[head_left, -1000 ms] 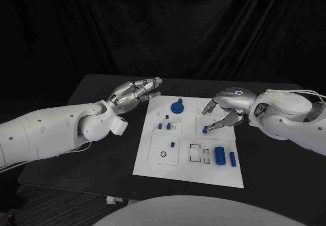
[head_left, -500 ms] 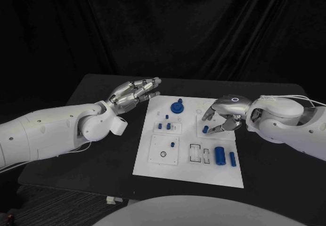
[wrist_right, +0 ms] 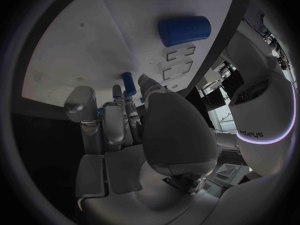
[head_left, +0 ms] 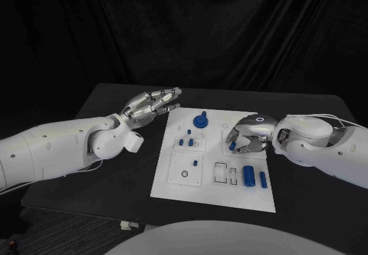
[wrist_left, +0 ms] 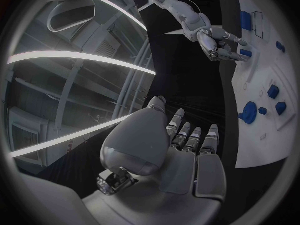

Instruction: Assemble the parts on the task board

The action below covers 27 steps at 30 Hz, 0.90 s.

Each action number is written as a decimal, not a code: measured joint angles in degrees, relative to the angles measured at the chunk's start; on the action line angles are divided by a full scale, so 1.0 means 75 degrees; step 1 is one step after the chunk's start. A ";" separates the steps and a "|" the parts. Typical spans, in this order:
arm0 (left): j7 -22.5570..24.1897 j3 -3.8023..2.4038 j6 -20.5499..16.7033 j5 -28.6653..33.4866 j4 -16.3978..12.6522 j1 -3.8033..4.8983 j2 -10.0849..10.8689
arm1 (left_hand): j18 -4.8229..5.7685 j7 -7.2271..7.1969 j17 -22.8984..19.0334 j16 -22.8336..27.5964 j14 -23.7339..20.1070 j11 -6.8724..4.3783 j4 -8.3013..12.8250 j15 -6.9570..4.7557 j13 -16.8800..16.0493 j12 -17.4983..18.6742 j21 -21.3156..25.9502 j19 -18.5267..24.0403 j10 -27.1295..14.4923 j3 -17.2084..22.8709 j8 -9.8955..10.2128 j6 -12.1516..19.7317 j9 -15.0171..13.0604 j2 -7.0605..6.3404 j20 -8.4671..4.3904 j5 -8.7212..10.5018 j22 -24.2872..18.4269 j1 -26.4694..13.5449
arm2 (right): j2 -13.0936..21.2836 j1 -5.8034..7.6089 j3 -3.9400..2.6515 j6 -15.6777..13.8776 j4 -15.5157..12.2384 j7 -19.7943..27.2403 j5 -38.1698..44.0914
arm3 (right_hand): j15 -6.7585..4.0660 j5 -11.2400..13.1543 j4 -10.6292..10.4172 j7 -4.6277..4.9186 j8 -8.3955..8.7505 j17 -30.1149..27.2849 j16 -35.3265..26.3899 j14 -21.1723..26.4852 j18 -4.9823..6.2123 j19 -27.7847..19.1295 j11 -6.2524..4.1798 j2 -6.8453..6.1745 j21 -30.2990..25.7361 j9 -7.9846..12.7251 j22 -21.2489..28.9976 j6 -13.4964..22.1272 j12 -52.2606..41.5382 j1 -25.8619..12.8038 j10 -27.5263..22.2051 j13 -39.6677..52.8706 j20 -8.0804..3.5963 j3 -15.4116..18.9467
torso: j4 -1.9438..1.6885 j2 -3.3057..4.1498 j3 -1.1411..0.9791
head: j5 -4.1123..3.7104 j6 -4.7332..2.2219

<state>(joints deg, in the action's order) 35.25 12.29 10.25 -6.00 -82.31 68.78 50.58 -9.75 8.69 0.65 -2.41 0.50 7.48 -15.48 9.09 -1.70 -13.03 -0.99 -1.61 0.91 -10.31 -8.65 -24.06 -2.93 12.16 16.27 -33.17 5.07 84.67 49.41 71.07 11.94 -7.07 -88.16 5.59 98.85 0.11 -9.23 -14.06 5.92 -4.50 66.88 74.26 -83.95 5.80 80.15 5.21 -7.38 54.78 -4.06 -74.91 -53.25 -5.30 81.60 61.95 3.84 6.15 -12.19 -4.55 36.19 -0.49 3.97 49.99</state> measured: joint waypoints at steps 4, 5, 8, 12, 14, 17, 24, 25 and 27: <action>-0.0004 0.0000 0.0002 0.0000 0.0007 -0.0001 -0.0005 | 0.0000 0.0029 -0.0007 0.0031 0.0019 0.0000 0.0000 -0.0039 -0.0006 -0.0029 0.0000 0.0000 0.0000 0.0000 0.0000 -0.0029 -0.0002 0.0000 0.0000 0.0000 0.0000 0.0000 | -0.0054 -0.0052 0.0000 -0.0003 0.0045 0.0018 0.0000 | 0.0000 -0.0006 0.0033 0.0064 -0.0029 -0.0083 -0.0051 0.0000 0.0001 -0.0028 0.0001 0.0013 -0.0086 -0.0013 0.0000 -0.0086 0.0000 0.0013 0.0061 0.0000 0.0028 -0.0033 | 0.0000 -0.0001 0.0000 | 0.0000 0.0000; -0.0005 0.0000 0.0002 0.0000 0.0009 -0.0001 -0.0005 | 0.0000 0.0029 -0.0007 0.0031 0.0019 0.0000 0.0000 -0.0039 -0.0008 -0.0029 0.0000 0.0000 0.0000 0.0000 0.0000 -0.0029 -0.0005 0.0000 0.0000 0.0000 0.0000 0.0000 | -0.0060 -0.0061 0.0000 -0.0005 0.0051 0.0022 0.0000 | 0.0000 -0.0006 0.0051 0.0091 -0.0029 -0.0090 -0.0051 0.0000 0.0000 -0.0028 0.0001 0.0041 -0.0086 -0.0021 0.0000 -0.0113 0.0000 0.0041 0.0083 0.0000 0.0027 -0.0051 | 0.0001 0.0000 0.0000 | -0.0001 0.0000; -0.0009 0.0000 0.0004 0.0000 0.0009 -0.0002 -0.0004 | 0.0000 0.0027 -0.0006 0.0030 0.0014 0.0005 0.0001 -0.0044 -0.0008 -0.0060 0.0000 0.0000 0.0005 0.0001 -0.0006 -0.0032 -0.0007 0.0000 0.0000 0.0000 0.0000 0.0000 | -0.0063 -0.0082 0.0000 -0.0018 0.0067 0.0036 0.0000 | 0.0000 -0.0040 0.0112 0.0112 -0.0067 -0.0104 -0.0083 0.0000 0.0000 -0.0054 -0.0004 0.0028 -0.0117 -0.0029 0.0001 -0.0187 0.0000 0.0180 0.0088 0.0000 0.0001 -0.0112 | 0.0001 -0.0001 -0.0001 | -0.0004 0.0000; -0.0012 0.0000 0.0005 0.0000 0.0009 -0.0003 0.0010 | 0.0000 0.0017 -0.0006 0.0030 -0.0009 0.0029 0.0021 -0.0066 -0.0008 -0.0071 0.0000 0.0000 0.0029 0.0021 -0.0038 -0.0072 -0.0007 0.0000 0.0000 0.0000 -0.0001 0.0000 | -0.0049 -0.0093 0.0000 -0.0057 0.0078 0.0057 0.0000 | 0.0000 -0.0094 0.0222 0.0137 -0.0141 -0.0104 -0.0083 0.0000 0.0001 -0.0054 -0.0013 0.0053 -0.0117 -0.0065 0.0000 -0.0360 0.0000 0.0321 0.0210 0.0000 0.0001 -0.0222 | 0.0000 -0.0001 -0.0001 | 0.0006 0.0000; -0.0014 0.0000 0.0005 0.0000 0.0009 -0.0003 0.0017 | 0.0000 0.0030 -0.0006 0.0030 -0.0008 0.0029 0.0021 -0.0066 -0.0008 -0.0089 0.0000 0.0000 0.0029 0.0021 -0.0038 -0.0084 -0.0007 0.0000 0.0000 0.0001 -0.0001 0.0000 | -0.0034 -0.0096 0.0000 -0.0084 0.0078 0.0067 0.0000 | 0.0000 -0.0095 0.0275 0.0135 -0.0170 -0.0104 -0.0083 0.0000 0.0001 -0.0054 -0.0029 0.0061 -0.0117 -0.0097 0.0001 -0.0494 -0.0001 0.0361 0.0248 0.0000 0.0001 -0.0274 | 0.0000 -0.0001 -0.0001 | 0.0012 0.0000; -0.0015 0.0000 0.0006 0.0000 0.0009 -0.0004 0.0020 | 0.0000 0.0030 -0.0006 0.0030 -0.0008 0.0029 0.0021 -0.0066 -0.0016 -0.0089 0.0000 0.0000 0.0029 0.0021 -0.0038 -0.0084 -0.0007 0.0000 0.0000 0.0001 -0.0001 0.0000 | -0.0004 -0.0099 0.0000 -0.0133 0.0075 0.0081 0.0000 | 0.0000 -0.0095 0.0349 0.0162 -0.0263 -0.0108 -0.0082 0.0000 0.0001 -0.0054 -0.0066 0.0074 -0.0117 -0.0152 0.0001 -0.0666 -0.0001 0.0535 0.0404 0.0000 0.0001 -0.0394 | 0.0001 -0.0001 0.0000 | 0.0013 0.0000; -0.0029 0.0000 0.0015 0.0000 0.0009 -0.0008 0.0010 | 0.0000 0.0030 -0.0006 0.0030 -0.0008 0.0029 0.0020 -0.0066 -0.0015 -0.0089 0.0000 0.0000 0.0029 0.0020 -0.0038 -0.0084 -0.0006 0.0000 0.0000 0.0001 -0.0001 0.0000 | 0.0024 -0.0101 -0.0001 -0.0287 0.0042 0.0100 -0.0001 | -0.0041 -0.0094 0.0528 0.0143 -0.0442 -0.0124 -0.0136 0.0041 0.0003 -0.0084 -0.0126 0.0097 -0.0117 -0.0298 0.0001 -0.1062 -0.0041 0.0766 0.0700 0.0005 -0.0029 -0.0676 | 0.0001 -0.0002 -0.0001 | 0.0015 0.0000; -0.0032 0.0000 0.0016 0.0000 0.0009 -0.0009 0.0007 | 0.0000 0.0030 -0.0006 0.0030 -0.0008 0.0029 0.0020 -0.0066 -0.0015 -0.0089 0.0000 0.0000 0.0029 0.0020 -0.0038 -0.0084 -0.0007 0.0000 0.0000 0.0001 -0.0001 0.0000 | 0.0028 -0.0101 -0.0001 -0.0313 0.0034 0.0102 -0.0001 | -0.0041 -0.0094 0.0551 0.0149 -0.0443 -0.0124 -0.0137 0.0041 0.0002 -0.0084 -0.0155 0.0070 -0.0117 -0.0331 0.0001 -0.1080 -0.0041 0.0820 0.0728 0.0005 -0.0029 -0.0699 | 0.0001 -0.0002 -0.0001 | 0.0015 0.0000; -0.0038 0.0000 0.0020 0.0000 0.0009 -0.0012 0.0003 | 0.0000 0.0030 -0.0006 0.0030 -0.0008 0.0029 0.0020 -0.0066 -0.0015 -0.0089 0.0000 0.0000 0.0029 0.0020 -0.0038 -0.0084 -0.0006 0.0000 0.0000 0.0001 -0.0001 0.0000 | 0.0041 -0.0103 -0.0001 -0.0386 0.0015 0.0108 0.0000 | -0.0041 -0.0094 0.0583 0.0147 -0.0454 -0.0124 -0.0137 0.0041 0.0002 -0.0088 -0.0157 0.0092 -0.0117 -0.0351 0.0001 -0.1115 -0.0069 0.0859 0.0816 0.0006 -0.0033 -0.0773 | 0.0001 -0.0002 -0.0001 | 0.0015 0.0000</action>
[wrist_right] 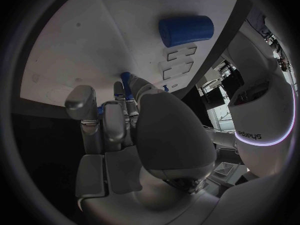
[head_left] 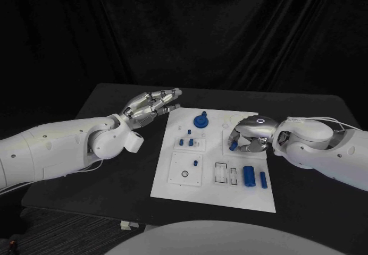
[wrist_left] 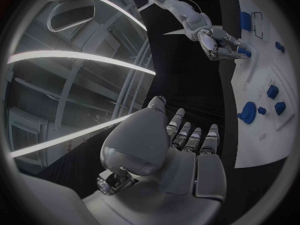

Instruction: Assemble the parts on the task board

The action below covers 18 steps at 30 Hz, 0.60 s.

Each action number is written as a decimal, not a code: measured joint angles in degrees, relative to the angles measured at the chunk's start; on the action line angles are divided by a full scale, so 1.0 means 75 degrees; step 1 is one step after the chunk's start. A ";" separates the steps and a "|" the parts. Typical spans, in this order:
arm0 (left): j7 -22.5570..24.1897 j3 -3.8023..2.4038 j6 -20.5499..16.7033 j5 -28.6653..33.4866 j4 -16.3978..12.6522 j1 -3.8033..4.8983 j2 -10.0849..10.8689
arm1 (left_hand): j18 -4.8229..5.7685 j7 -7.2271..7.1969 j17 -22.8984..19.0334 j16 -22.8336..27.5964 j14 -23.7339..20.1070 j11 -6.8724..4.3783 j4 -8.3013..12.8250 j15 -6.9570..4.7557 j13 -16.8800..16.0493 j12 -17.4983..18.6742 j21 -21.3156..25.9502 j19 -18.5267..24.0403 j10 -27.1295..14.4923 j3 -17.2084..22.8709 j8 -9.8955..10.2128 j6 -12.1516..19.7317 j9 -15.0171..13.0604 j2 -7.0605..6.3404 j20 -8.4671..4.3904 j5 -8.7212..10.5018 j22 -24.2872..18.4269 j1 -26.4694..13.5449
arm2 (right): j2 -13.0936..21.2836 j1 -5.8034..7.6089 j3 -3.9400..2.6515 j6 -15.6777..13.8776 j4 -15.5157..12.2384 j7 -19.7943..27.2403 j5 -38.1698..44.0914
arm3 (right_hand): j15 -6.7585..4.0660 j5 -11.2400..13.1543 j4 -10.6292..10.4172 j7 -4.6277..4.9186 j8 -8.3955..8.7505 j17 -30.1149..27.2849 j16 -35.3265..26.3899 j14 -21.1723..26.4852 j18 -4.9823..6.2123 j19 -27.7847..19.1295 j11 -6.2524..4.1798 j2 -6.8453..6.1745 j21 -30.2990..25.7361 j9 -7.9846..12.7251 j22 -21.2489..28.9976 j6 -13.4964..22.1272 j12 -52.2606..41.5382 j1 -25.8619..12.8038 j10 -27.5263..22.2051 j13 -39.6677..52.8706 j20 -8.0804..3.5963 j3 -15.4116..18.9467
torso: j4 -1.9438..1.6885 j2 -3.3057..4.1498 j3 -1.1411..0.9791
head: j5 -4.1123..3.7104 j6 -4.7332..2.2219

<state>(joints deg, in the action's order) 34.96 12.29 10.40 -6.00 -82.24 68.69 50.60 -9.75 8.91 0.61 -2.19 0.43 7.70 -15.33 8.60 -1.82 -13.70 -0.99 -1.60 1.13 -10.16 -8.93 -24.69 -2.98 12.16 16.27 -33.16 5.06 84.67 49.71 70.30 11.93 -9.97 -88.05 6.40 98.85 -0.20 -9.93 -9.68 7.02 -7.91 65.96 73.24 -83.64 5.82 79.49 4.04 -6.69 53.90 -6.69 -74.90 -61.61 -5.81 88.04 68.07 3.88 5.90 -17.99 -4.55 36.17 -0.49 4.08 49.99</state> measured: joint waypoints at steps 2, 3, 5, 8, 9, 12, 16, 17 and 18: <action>-0.0005 0.0000 0.0003 0.0000 0.0000 -0.0001 -0.0004 | 0.0000 0.0000 0.0000 0.0000 0.0000 0.0000 0.0000 0.0000 0.0000 0.0000 0.0000 0.0000 0.0000 0.0000 0.0000 0.0000 -0.0002 0.0000 0.0000 0.0000 0.0000 0.0000 | 0.0016 -0.0001 0.0001 -0.0077 -0.0024 0.0005 0.0000 | -0.0022 0.0007 0.0075 0.0002 -0.0069 -0.0015 -0.0005 0.0015 0.0000 -0.0020 -0.0030 0.0000 0.0000 -0.0048 0.0000 -0.0157 -0.0064 0.0097 0.0180 0.0005 -0.0024 -0.0074 | 0.0000 0.0000 0.0000 | -0.0003 0.0000; -0.0007 0.0000 0.0005 0.0000 0.0000 -0.0002 -0.0006 | 0.0000 0.0000 0.0000 0.0000 0.0000 0.0000 0.0000 0.0000 0.0000 0.0000 0.0000 0.0000 0.0000 0.0000 0.0000 0.0000 -0.0005 0.0028 0.0000 0.0000 -0.0005 0.0028 | 0.0027 -0.0001 0.0002 -0.0124 -0.0039 0.0009 0.0000 | -0.0061 0.0008 0.0103 -0.0013 -0.0111 -0.0027 -0.0030 0.0009 0.0001 -0.0001 -0.0044 0.0000 0.0004 -0.0050 0.0000 -0.0238 -0.0093 0.0097 0.0268 0.0005 -0.0042 -0.0102 | 0.0000 0.0000 0.0000 | -0.0005 0.0000; -0.0011 0.0000 0.0008 0.0000 0.0000 -0.0005 -0.0010 | 0.0000 0.0000 0.0000 0.0000 0.0000 0.0000 0.0000 0.0000 0.0000 0.0000 0.0000 0.0000 0.0000 0.0000 0.0000 0.0000 -0.0005 0.0031 0.0000 0.0000 -0.0008 0.0031 | 0.0050 -0.0001 0.0003 -0.0206 -0.0063 0.0013 0.0000 | -0.0077 0.0009 0.0134 -0.0035 -0.0182 -0.0027 -0.0033 -0.0007 -0.0001 0.0002 -0.0077 -0.0034 0.0062 -0.0049 0.0000 -0.0361 -0.0136 0.0131 0.0400 0.0006 -0.0083 -0.0132 | 0.0000 0.0001 0.0000 | -0.0006 0.0000; -0.0020 0.0000 0.0016 0.0000 0.0006 -0.0008 -0.0018 | 0.0000 0.0000 0.0000 0.0000 0.0000 -0.0001 -0.0022 0.0000 0.0000 0.0000 0.0000 0.0000 0.0000 0.0022 0.0000 0.0000 -0.0005 0.0031 0.0000 0.0000 -0.0008 0.0031 | 0.0102 -0.0003 0.0005 -0.0378 -0.0116 0.0018 0.0000 | -0.0093 0.0038 0.0144 -0.0064 -0.0199 -0.0027 -0.0033 -0.0023 0.0000 -0.0006 -0.0130 -0.0054 0.0104 -0.0049 -0.0003 -0.0442 -0.0170 0.0167 0.0489 0.0042 -0.0091 -0.0141 | 0.0000 0.0001 0.0000 | 0.0005 0.0000; -0.0023 0.0000 0.0019 0.0000 0.0009 -0.0009 -0.0020 | 0.0000 0.0000 0.0000 0.0000 0.0000 0.0000 -0.0022 0.0000 0.0001 0.0000 0.0000 0.0000 -0.0001 0.0022 0.0000 0.0000 -0.0005 0.0031 0.0000 0.0000 -0.0008 0.0031 | 0.0121 -0.0003 0.0005 -0.0453 -0.0142 0.0018 0.0000 | -0.0104 0.0038 0.0158 -0.0076 -0.0199 -0.0024 -0.0033 -0.0034 0.0000 0.0011 -0.0133 -0.0053 0.0135 -0.0049 -0.0004 -0.0454 -0.0170 0.0166 0.0511 0.0043 -0.0108 -0.0127 | 0.0000 0.0001 0.0000 | 0.0012 0.0000; -0.0033 0.0000 0.0024 0.0000 0.0015 -0.0012 -0.0020 | 0.0000 0.0000 0.0001 0.0000 0.0000 0.0003 -0.0022 0.0000 0.0001 0.0000 0.0000 0.0000 0.0003 0.0022 0.0000 0.0000 -0.0005 0.0031 0.0000 0.0001 -0.0008 0.0031 | 0.0172 -0.0003 0.0001 -0.0619 -0.0226 0.0010 0.0000 | -0.0104 0.0045 0.0165 -0.0102 -0.0203 -0.0002 -0.0033 -0.0034 0.0000 0.0021 -0.0160 -0.0040 0.0137 -0.0049 -0.0006 -0.0480 -0.0170 0.0176 0.0538 0.0045 -0.0118 -0.0119 | 0.0000 0.0001 0.0000 | 0.0031 0.0000; -0.0045 0.0000 0.0027 0.0000 0.0020 -0.0016 -0.0020 | 0.0000 0.0000 0.0001 0.0000 0.0000 0.0025 -0.0022 0.0000 0.0001 0.0000 0.0000 0.0000 0.0025 0.0022 0.0000 0.0000 -0.0005 0.0031 0.0000 0.0001 -0.0008 0.0030 | 0.0255 0.0017 0.0000 -0.0757 -0.0398 -0.0012 0.0001 | -0.0104 0.0067 0.0193 -0.0103 -0.0203 -0.0002 -0.0033 -0.0034 -0.0001 0.0021 -0.0161 0.0001 0.0137 -0.0049 -0.0006 -0.0481 -0.0169 0.0216 0.0539 0.0046 -0.0118 -0.0145 | 0.0000 0.0000 0.0000 | 0.0051 0.0000; -0.0048 0.0000 0.0027 0.0000 0.0021 -0.0016 -0.0020 | 0.0000 0.0000 0.0001 0.0000 0.0000 0.0025 -0.0022 0.0000 0.0001 0.0000 0.0000 0.0000 0.0025 0.0021 0.0000 0.0000 -0.0005 0.0031 0.0000 0.0001 -0.0008 0.0030 | 0.0272 0.0039 0.0003 -0.0774 -0.0450 -0.0021 0.0001 | -0.0104 0.0067 0.0212 -0.0103 -0.0203 -0.0009 -0.0033 -0.0033 -0.0001 0.0021 -0.0161 0.0001 0.0137 -0.0049 -0.0006 -0.0481 -0.0169 0.0216 0.0539 0.0045 -0.0118 -0.0162 | 0.0000 0.0000 0.0000 | 0.0054 0.0000; -0.0050 0.0000 0.0027 0.0000 0.0024 -0.0016 -0.0020 | 0.0000 0.0000 0.0001 0.0000 0.0000 0.0025 -0.0022 0.0000 0.0001 0.0000 0.0000 0.0000 0.0025 0.0021 0.0000 0.0000 -0.0005 0.0031 0.0000 0.0001 -0.0008 0.0030 | 0.0288 0.0071 0.0006 -0.0785 -0.0507 -0.0031 0.0001 | -0.0104 0.0067 0.0230 -0.0103 -0.0203 -0.0014 -0.0033 -0.0034 0.0000 0.0021 -0.0161 0.0001 0.0137 -0.0049 -0.0006 -0.0481 -0.0169 0.0215 0.0539 0.0044 -0.0118 -0.0164 | 0.0001 0.0000 0.0000 | 0.0059 0.0000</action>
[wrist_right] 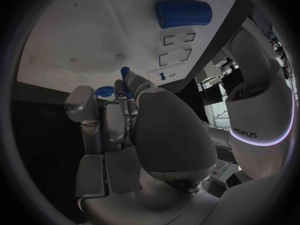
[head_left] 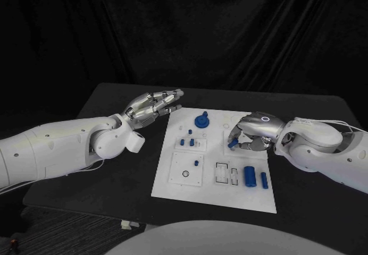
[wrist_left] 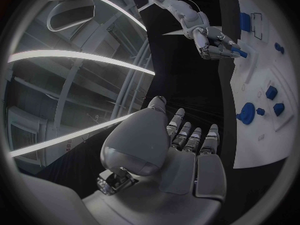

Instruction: Assemble the parts on the task board

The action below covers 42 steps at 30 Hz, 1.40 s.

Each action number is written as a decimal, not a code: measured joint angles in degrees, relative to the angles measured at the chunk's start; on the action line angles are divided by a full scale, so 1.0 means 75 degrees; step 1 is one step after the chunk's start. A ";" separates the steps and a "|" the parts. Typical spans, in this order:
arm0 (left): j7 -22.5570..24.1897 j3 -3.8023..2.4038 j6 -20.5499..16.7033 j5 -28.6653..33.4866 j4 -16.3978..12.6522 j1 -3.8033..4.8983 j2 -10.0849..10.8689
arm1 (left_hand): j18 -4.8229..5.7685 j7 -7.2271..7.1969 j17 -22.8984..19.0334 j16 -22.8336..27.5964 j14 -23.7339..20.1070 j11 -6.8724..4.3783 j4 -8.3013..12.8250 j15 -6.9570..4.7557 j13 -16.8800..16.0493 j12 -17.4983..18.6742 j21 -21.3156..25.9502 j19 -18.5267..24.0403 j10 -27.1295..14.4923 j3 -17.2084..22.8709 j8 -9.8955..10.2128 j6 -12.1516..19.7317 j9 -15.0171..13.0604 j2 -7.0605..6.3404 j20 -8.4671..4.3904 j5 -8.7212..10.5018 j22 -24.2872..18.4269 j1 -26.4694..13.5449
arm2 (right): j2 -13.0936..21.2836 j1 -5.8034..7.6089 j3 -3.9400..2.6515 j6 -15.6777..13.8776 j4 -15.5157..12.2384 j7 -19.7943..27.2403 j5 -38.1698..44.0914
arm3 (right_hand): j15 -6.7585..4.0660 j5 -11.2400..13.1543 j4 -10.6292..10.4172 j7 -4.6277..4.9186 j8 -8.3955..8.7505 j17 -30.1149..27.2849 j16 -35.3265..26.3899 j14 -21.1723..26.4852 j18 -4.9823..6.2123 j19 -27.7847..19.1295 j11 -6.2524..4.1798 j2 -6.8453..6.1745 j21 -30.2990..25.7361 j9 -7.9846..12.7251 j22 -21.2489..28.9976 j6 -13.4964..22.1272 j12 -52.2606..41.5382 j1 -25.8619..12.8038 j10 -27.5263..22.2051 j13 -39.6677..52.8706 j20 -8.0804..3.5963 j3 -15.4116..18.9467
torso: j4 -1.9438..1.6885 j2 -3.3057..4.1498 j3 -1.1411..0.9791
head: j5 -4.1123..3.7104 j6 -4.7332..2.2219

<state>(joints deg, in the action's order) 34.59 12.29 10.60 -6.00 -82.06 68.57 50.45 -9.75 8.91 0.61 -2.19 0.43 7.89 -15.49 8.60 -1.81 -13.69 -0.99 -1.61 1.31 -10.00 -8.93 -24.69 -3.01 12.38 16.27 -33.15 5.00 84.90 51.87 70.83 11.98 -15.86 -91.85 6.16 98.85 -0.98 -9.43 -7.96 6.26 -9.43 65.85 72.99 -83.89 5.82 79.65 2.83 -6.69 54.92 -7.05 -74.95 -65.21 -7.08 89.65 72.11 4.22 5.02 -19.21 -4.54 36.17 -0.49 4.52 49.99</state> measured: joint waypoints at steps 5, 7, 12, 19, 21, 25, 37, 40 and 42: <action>-0.0011 0.0000 0.0000 0.0000 0.0020 -0.0003 0.0006 | 0.0000 0.0000 0.0000 0.0000 0.0000 0.0000 0.0000 0.0000 0.0000 -0.0030 0.0000 0.0000 0.0000 0.0000 0.0000 0.0000 0.0000 0.0000 0.0000 0.0000 0.0000 0.0000 | 0.0079 0.0334 -0.0002 0.0024 -0.0475 -0.0151 0.0000 | 0.0000 0.0002 0.0030 0.0084 -0.0013 -0.0063 -0.0056 0.0000 -0.0001 -0.0028 0.0000 0.0001 -0.0039 -0.0001 0.0000 0.0084 0.0049 0.0000 0.0000 -0.0018 -0.0027 -0.0030 | 0.0000 -0.0002 0.0000 | 0.0007 0.0000; -0.0013 0.0000 0.0000 0.0000 0.0024 -0.0004 0.0006 | 0.0000 0.0000 0.0000 0.0000 0.0000 0.0000 0.0000 0.0000 0.0000 -0.0030 0.0000 0.0000 0.0000 0.0000 0.0000 0.0000 0.0000 0.0000 0.0000 0.0001 -0.0006 0.0000 | 0.0078 0.0458 -0.0011 0.0066 -0.0675 -0.0232 0.0000 | 0.0000 0.0020 0.0031 0.0094 -0.0007 -0.0065 -0.0059 0.0000 -0.0001 -0.0028 0.0000 0.0001 -0.0047 -0.0001 0.0001 0.0098 0.0051 0.0001 -0.0001 -0.0033 -0.0027 -0.0030 | 0.0000 -0.0002 0.0000 | 0.0008 0.0000; -0.0015 0.0000 -0.0005 0.0001 0.0044 -0.0011 -0.0006 | 0.0000 -0.0013 0.0001 0.0000 0.0000 0.0000 -0.0021 0.0000 0.0001 -0.0030 0.0000 0.0000 0.0000 0.0021 0.0051 0.0196 0.0013 0.0000 0.0000 0.0003 -0.0026 0.0000 | -0.0193 0.0638 -0.0012 0.0257 -0.1182 -0.0545 0.0001 | 0.0000 -0.0031 0.0106 0.0066 0.0055 -0.0082 -0.0059 0.0000 -0.0001 -0.0028 0.0003 0.0030 -0.0105 -0.0008 0.0001 0.0128 0.0066 0.0030 -0.0003 -0.0050 -0.0027 -0.0086 | 0.0000 -0.0002 0.0001 | 0.0037 0.0000; 0.0006 0.0000 -0.0039 0.0001 0.0036 -0.0027 -0.0014 | 0.0000 -0.0287 -0.0012 0.0015 0.0000 0.0074 -0.0097 0.0000 0.0001 -0.0029 0.0000 0.0040 -0.0010 -0.0010 0.0126 0.0918 0.0049 0.0012 -0.0048 0.0003 -0.0073 -0.0012 | -0.1165 0.0677 -0.0008 0.0678 -0.1377 -0.0880 0.0055 | 0.0000 -0.0031 0.0148 0.0053 0.0077 -0.0089 -0.0059 0.0000 0.0000 -0.0028 0.0005 0.0030 -0.0125 -0.0067 0.0002 0.0143 0.0111 0.0030 -0.0005 -0.0050 -0.0027 -0.0103 | 0.0000 -0.0004 0.0001 | 0.0083 0.0000; 0.0024 0.0000 -0.0065 0.0001 0.0024 -0.0027 -0.0004 | 0.0000 -0.0478 -0.0016 0.0058 0.0000 0.0148 -0.0135 0.0000 0.0001 -0.0029 0.0000 0.0016 -0.0018 -0.0048 0.0126 0.1172 0.0052 0.0068 -0.0071 0.0108 -0.0094 -0.0170 | -0.1453 0.0676 -0.0008 0.0817 -0.1313 -0.0943 0.0072 | 0.0000 -0.0031 0.0149 0.0066 0.0078 -0.0095 -0.0059 0.0000 0.0000 -0.0028 0.0005 0.0030 -0.0164 -0.0170 0.0002 0.0157 0.0112 0.0031 -0.0005 -0.0050 -0.0027 -0.0103 | -0.0001 -0.0003 0.0001 | 0.0124 0.0000; 0.0089 0.0000 -0.0139 0.0001 -0.0020 -0.0029 0.0050 | 0.0001 -0.1029 -0.0042 0.0203 -0.0050 0.0204 -0.0177 -0.0068 -0.0003 0.0001 0.0000 0.0040 -0.0017 -0.0480 0.0154 0.2249 0.0096 0.0323 -0.0171 0.0970 -0.0171 -0.1146 | -0.1933 0.0615 -0.0011 0.1023 -0.1118 -0.1038 0.0101 | 0.0001 -0.0031 0.0150 0.0079 0.0109 -0.0118 -0.0106 0.0000 0.0000 -0.0056 0.0009 0.0030 -0.0203 -0.0228 0.0002 0.0172 0.0125 0.0031 -0.0009 -0.0050 -0.0054 -0.0101 | -0.0002 -0.0001 0.0002 | 0.0188 0.0000; 0.0375 0.0000 -0.0493 0.0001 -0.0067 -0.0032 0.0188 | 0.0000 -0.0721 -0.0075 0.0266 -0.0055 -0.0600 -0.0160 -0.0383 0.0093 0.0828 0.0000 0.0098 -0.0190 -0.1005 -0.0474 0.2802 0.0139 0.0334 -0.0398 0.2196 -0.0323 -0.1924 | -0.2663 0.0181 -0.0007 0.1331 -0.0557 -0.1153 0.0146 | 0.0001 -0.0030 0.0157 0.0079 0.0150 -0.0164 -0.0144 0.0000 0.0000 -0.0084 0.0036 0.0029 -0.0253 -0.0288 0.0003 0.0197 0.0170 0.0031 -0.0036 -0.0049 -0.0026 -0.0093 | -0.0002 0.0001 0.0002 | 0.0261 -0.0001; 0.0431 0.0000 -0.0578 0.0001 -0.0069 -0.0036 0.0185 | 0.0001 -0.0721 -0.0075 0.0266 -0.0055 -0.0601 -0.0159 -0.0383 0.0093 0.0828 0.0000 0.0098 -0.0190 -0.1004 -0.0474 0.2801 0.0139 0.0334 -0.0398 0.2196 -0.0333 -0.1924 | -0.2697 0.0107 -0.0007 0.1360 -0.0510 -0.1162 0.0150 | 0.0001 -0.0030 0.0157 0.0086 0.0164 -0.0169 -0.0147 0.0000 0.0001 -0.0084 0.0048 0.0028 -0.0283 -0.0288 0.0004 0.0204 0.0170 0.0031 -0.0048 -0.0049 -0.0026 -0.0093 | -0.0001 0.0001 0.0002 | 0.0264 -0.0001; 0.0453 0.0000 -0.0617 0.0001 -0.0069 -0.0040 0.0182 | 0.0001 -0.0721 -0.0075 0.0266 -0.0055 -0.0601 -0.0159 -0.0383 0.0093 0.0828 0.0013 0.0098 -0.0190 -0.1004 -0.0474 0.2801 0.0139 0.0334 -0.0398 0.2196 -0.0339 -0.1924 | -0.2698 0.0079 -0.0007 0.1369 -0.0502 -0.1166 0.0152 | -0.0020 -0.0030 0.0180 0.0106 0.0165 -0.0178 -0.0147 0.0021 0.0000 -0.0083 0.0048 0.0028 -0.0283 -0.0289 0.0004 0.0225 0.0175 0.0030 -0.0048 -0.0050 -0.0026 -0.0115 | -0.0001 0.0001 0.0002 | 0.0244 -0.0001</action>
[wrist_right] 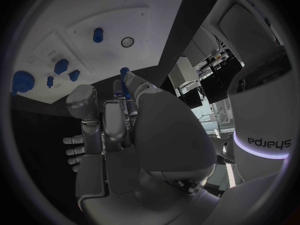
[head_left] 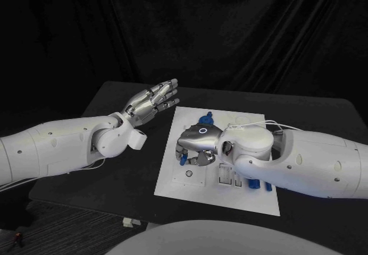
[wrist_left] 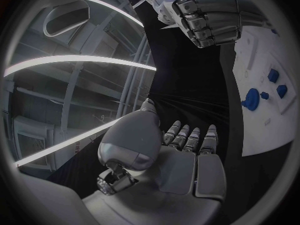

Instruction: Assemble the parts on the task board

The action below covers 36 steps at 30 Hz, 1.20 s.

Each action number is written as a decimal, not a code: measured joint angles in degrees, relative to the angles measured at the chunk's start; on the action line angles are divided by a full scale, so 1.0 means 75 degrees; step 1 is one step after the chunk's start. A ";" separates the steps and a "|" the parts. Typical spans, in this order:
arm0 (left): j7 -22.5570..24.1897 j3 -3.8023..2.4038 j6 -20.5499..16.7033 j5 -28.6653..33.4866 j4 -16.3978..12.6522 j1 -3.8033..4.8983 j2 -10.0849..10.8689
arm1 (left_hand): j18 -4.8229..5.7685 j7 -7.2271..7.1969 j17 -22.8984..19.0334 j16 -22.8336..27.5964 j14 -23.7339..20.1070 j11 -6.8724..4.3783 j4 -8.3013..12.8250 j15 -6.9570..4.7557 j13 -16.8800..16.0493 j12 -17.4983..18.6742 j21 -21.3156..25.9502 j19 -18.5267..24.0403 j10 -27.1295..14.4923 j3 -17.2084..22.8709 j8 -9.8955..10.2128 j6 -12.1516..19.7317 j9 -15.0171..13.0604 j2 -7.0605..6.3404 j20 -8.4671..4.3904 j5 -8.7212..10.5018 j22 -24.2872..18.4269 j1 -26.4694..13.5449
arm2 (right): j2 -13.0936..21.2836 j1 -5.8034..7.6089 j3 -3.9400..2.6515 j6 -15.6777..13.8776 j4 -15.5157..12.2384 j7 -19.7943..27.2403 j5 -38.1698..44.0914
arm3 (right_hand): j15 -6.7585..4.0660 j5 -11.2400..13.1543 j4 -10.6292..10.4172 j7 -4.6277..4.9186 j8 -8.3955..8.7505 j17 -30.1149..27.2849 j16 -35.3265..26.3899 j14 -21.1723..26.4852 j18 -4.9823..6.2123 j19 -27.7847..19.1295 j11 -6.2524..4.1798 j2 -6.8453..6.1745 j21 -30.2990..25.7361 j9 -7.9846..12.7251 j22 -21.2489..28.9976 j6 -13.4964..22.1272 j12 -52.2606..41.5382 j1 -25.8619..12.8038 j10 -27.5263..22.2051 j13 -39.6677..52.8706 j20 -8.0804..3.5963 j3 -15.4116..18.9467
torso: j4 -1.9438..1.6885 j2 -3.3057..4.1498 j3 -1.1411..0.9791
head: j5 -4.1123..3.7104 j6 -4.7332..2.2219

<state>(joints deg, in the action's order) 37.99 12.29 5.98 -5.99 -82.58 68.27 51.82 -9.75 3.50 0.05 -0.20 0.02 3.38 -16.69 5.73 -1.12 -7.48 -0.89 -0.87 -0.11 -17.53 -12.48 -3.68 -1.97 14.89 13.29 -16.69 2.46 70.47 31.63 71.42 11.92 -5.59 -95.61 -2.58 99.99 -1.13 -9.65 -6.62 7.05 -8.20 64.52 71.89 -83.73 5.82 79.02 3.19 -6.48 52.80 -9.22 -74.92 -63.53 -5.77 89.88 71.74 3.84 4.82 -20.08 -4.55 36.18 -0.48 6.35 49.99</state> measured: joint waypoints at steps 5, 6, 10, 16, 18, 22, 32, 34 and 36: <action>0.0044 0.0000 -0.0095 0.0001 0.0002 -0.0004 -0.0010 | -0.0001 0.0026 0.0000 0.0000 0.0000 -0.0010 0.0000 0.0000 0.0001 0.0019 0.0016 0.0028 -0.0005 0.0000 -0.0038 0.0026 0.0000 0.0000 -0.0027 0.0000 -0.0009 0.0000 | 0.0030 -0.0051 0.0000 0.0021 0.0001 -0.0008 0.0005 | 0.0000 0.0001 0.0011 0.0000 0.0030 -0.0025 -0.0004 0.0000 0.0000 0.0000 0.0001 -0.0001 -0.0031 0.0000 0.0000 0.0000 0.0009 -0.0001 -0.0001 -0.0001 0.0000 -0.0010 | 0.0001 0.0001 0.0000 | -0.0027 0.0000; 0.0048 0.0000 -0.0108 0.0001 0.0003 -0.0005 -0.0012 | 0.0000 -0.0055 0.0000 0.0000 0.0000 -0.0082 0.0000 0.0000 0.0009 0.0085 0.0015 0.0027 -0.0009 0.0000 -0.0072 0.0014 0.0000 0.0000 -0.0027 0.0000 -0.0017 0.0000 | 0.0048 -0.0060 0.0000 0.0023 -0.0007 -0.0008 0.0005 | 0.0000 0.0001 0.0011 -0.0001 0.0030 -0.0033 -0.0031 0.0000 0.0001 0.0000 0.0001 -0.0001 -0.0038 0.0000 0.0000 0.0001 0.0009 -0.0001 -0.0001 -0.0001 0.0000 -0.0010 | 0.0001 0.0001 -0.0001 | -0.0032 0.0000; 0.0063 0.0000 -0.0131 0.0002 0.0009 -0.0013 -0.0024 | -0.0001 -0.0771 0.0001 0.0000 0.0000 -0.0094 0.0001 0.0000 0.0017 0.0177 0.0015 0.0027 -0.0012 0.0001 -0.0120 -0.0059 0.0007 0.0000 -0.0027 -0.0053 -0.0025 0.0000 | 0.0128 -0.0117 -0.0001 0.0032 -0.0054 -0.0008 0.0008 | 0.0000 0.0001 0.0013 0.0026 0.0032 -0.0033 -0.0031 0.0000 0.0000 0.0000 0.0002 -0.0002 -0.0038 0.0000 0.0001 0.0028 0.0023 -0.0001 -0.0002 -0.0003 0.0000 -0.0012 | 0.0003 0.0000 -0.0001 | -0.0053 0.0000; 0.0071 0.0000 -0.0123 0.0002 0.0033 -0.0026 -0.0079 | -0.0001 -0.0504 0.0002 0.0000 0.0000 -0.0094 0.0008 0.0001 0.0017 0.0177 0.0015 0.0027 -0.0012 0.0158 -0.0020 -0.0316 0.0013 0.0049 -0.0027 -0.0483 -0.0027 0.0159 | 0.0185 -0.0262 -0.0005 0.0053 -0.0102 -0.0001 0.0110 | 0.0021 -0.0032 0.0063 0.0015 0.0074 -0.0038 -0.0031 0.0021 0.0000 0.0000 0.0028 -0.0003 -0.0038 0.0013 0.0001 0.0039 0.0025 -0.0002 -0.0028 -0.0005 0.0000 -0.0062 | 0.0003 -0.0001 -0.0001 | -0.0079 0.0000; 0.0067 0.0000 -0.0112 0.0002 0.0037 -0.0030 -0.0096 | -0.0001 -0.0424 0.0003 0.0000 0.0000 -0.0031 -0.0004 0.0001 0.0017 0.0177 0.0015 0.0028 0.0018 0.0209 0.0028 -0.0372 0.0012 0.0093 -0.0027 -0.0631 -0.0032 0.0259 | 0.0200 -0.0315 -0.0001 0.0056 -0.0115 0.0003 0.0198 | 0.0029 -0.0039 0.0063 0.0015 0.0074 -0.0053 -0.0031 0.0028 0.0000 0.0000 0.0028 -0.0003 -0.0038 0.0020 0.0001 0.0040 0.0025 -0.0002 -0.0028 -0.0005 0.0000 -0.0062 | 0.0003 -0.0001 -0.0001 | -0.0092 0.0000; 0.0048 0.0000 -0.0081 0.0002 0.0055 -0.0038 -0.0112 | 0.0000 -0.0327 0.0004 0.0000 0.0000 0.0000 0.0001 0.0001 0.0016 0.0177 0.0015 0.0027 0.0025 0.0215 0.0088 -0.0470 0.0012 0.0124 -0.0027 -0.0748 -0.0032 0.0290 | 0.0205 -0.0380 0.0002 0.0061 -0.0128 0.0015 0.0454 | 0.0029 -0.0039 0.0084 0.0015 0.0075 -0.0045 -0.0031 0.0028 0.0000 0.0000 0.0054 -0.0003 0.0052 0.0026 0.0001 0.0040 0.0026 -0.0002 0.0002 0.0002 0.0000 -0.0041 | 0.0002 -0.0001 -0.0001 | -0.0108 0.0000; -0.0010 0.0000 0.0005 0.0002 0.0082 -0.0059 -0.0128 | -0.0001 -0.0234 0.0006 0.0000 0.0000 0.0054 -0.0020 0.0001 0.0015 0.0147 0.0015 0.0027 0.0025 0.0235 0.0150 -0.0508 0.0012 0.0129 -0.0026 -0.0776 -0.0032 0.0295 | 0.0174 -0.0455 -0.0001 0.0127 -0.0130 0.0036 0.0882 | 0.0029 -0.0039 0.0104 0.0013 0.0090 -0.0001 -0.0031 0.0028 0.0001 0.0000 0.0021 -0.0065 0.0096 0.0016 0.0001 0.0039 0.0062 -0.0064 0.0088 0.0024 0.0000 -0.0061 | 0.0001 -0.0001 -0.0001 | -0.0126 0.0000; -0.0018 0.0000 0.0017 0.0002 0.0085 -0.0065 -0.0132 | -0.0001 -0.0234 0.0006 0.0000 0.0000 0.0063 -0.0020 0.0001 0.0015 0.0147 0.0015 0.0027 0.0028 0.0235 0.0160 -0.0508 0.0012 0.0126 -0.0026 -0.0776 -0.0031 0.0298 | 0.0161 -0.0470 -0.0001 0.0145 -0.0117 0.0038 0.0923 | 0.0029 -0.0039 0.0104 -0.0004 0.0092 -0.0001 -0.0031 0.0028 0.0000 0.0000 0.0007 -0.0065 0.0096 0.0015 0.0002 0.0022 0.0063 -0.0064 0.0103 0.0030 0.0000 -0.0061 | 0.0001 -0.0001 -0.0001 | -0.0126 0.0000; -0.0028 0.0000 0.0029 0.0002 0.0088 -0.0071 -0.0134 | 0.0000 -0.0233 0.0006 0.0000 0.0000 0.0113 -0.0020 0.0001 0.0015 0.0147 0.0015 0.0027 0.0029 0.0235 0.0207 -0.0508 0.0012 0.0099 -0.0026 -0.0780 -0.0031 0.0325 | 0.0151 -0.0488 -0.0001 0.0165 -0.0094 0.0040 0.0963 | 0.0029 -0.0038 0.0106 -0.0015 0.0096 -0.0001 -0.0031 0.0028 0.0000 0.0000 -0.0005 -0.0065 0.0117 0.0015 0.0002 0.0012 0.0064 -0.0064 0.0114 0.0031 0.0000 -0.0063 | 0.0001 -0.0001 -0.0001 | -0.0111 0.0000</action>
<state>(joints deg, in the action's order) 37.78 12.29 6.19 -5.97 -81.92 67.73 50.81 -9.75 1.75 0.10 -0.20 0.02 4.22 -16.83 5.74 -1.00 -6.38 -0.78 -0.67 0.11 -15.77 -10.93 -7.48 -1.88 15.63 13.09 -22.53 2.22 72.91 32.77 67.76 11.92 -4.35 -96.32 -2.28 107.21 -0.91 -9.94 -5.82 6.94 -7.48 64.51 71.66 -83.52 5.82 79.02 3.16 -6.96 53.68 -9.11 -74.91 -63.44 -5.29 89.40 72.60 4.08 4.82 -20.55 -4.54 36.17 -0.49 5.52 49.99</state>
